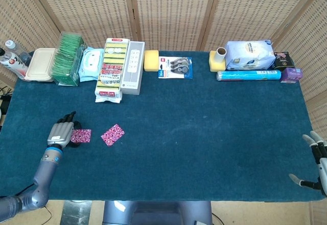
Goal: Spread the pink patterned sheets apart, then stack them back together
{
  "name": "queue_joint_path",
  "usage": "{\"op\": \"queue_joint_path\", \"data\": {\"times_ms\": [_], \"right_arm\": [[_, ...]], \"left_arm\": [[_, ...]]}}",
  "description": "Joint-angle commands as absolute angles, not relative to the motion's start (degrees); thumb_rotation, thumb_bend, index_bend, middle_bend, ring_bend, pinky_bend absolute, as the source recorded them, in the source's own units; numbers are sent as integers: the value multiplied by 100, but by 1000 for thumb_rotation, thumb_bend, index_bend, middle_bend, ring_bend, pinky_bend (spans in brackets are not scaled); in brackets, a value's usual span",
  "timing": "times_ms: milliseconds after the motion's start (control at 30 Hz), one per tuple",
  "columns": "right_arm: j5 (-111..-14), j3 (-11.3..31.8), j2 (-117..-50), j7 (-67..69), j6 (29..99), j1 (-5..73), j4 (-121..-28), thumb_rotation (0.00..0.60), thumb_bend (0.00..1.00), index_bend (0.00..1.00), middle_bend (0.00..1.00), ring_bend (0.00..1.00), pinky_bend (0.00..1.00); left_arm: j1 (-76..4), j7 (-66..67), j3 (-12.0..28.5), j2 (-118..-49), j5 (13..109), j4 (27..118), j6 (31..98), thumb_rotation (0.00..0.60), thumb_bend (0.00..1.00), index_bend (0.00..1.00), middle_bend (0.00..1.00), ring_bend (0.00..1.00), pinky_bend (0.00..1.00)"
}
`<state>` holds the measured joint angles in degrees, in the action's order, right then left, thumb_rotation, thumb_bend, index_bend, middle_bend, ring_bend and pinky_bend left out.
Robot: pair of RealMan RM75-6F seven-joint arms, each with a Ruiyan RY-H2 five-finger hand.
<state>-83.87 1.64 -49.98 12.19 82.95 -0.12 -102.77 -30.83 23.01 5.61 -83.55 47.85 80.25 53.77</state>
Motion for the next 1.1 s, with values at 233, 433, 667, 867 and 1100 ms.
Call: {"op": "queue_joint_path", "data": {"times_ms": [233, 433, 667, 867, 1100], "right_arm": [[-8394, 160, -4999, 1229, 8303, -20, -10271, 600, 0, 71, 0, 0, 0], [-8395, 158, -4987, 1255, 8305, -25, -10252, 600, 0, 72, 0, 0, 0], [-8389, 166, -4982, 1229, 8300, -16, -10293, 600, 0, 72, 0, 0, 0], [-8389, 167, -4993, 1235, 8302, -17, -10278, 600, 0, 72, 0, 0, 0], [-8396, 165, -4996, 1242, 8302, -18, -10270, 600, 0, 72, 0, 0, 0]], "left_arm": [[-3148, 2416, 582, -8281, 4580, 8161, 5346, 600, 167, 361, 0, 0, 112], [-3188, 2478, 575, -8261, 4485, 8178, 5339, 600, 168, 360, 0, 0, 111], [-3221, 2578, 538, -8283, 4407, 8176, 5369, 600, 171, 361, 0, 0, 111], [-3238, 2617, 523, -8301, 4321, 8178, 5374, 600, 184, 361, 0, 0, 112], [-3243, 2621, 523, -8308, 4304, 8205, 5439, 600, 245, 375, 0, 0, 111]]}}
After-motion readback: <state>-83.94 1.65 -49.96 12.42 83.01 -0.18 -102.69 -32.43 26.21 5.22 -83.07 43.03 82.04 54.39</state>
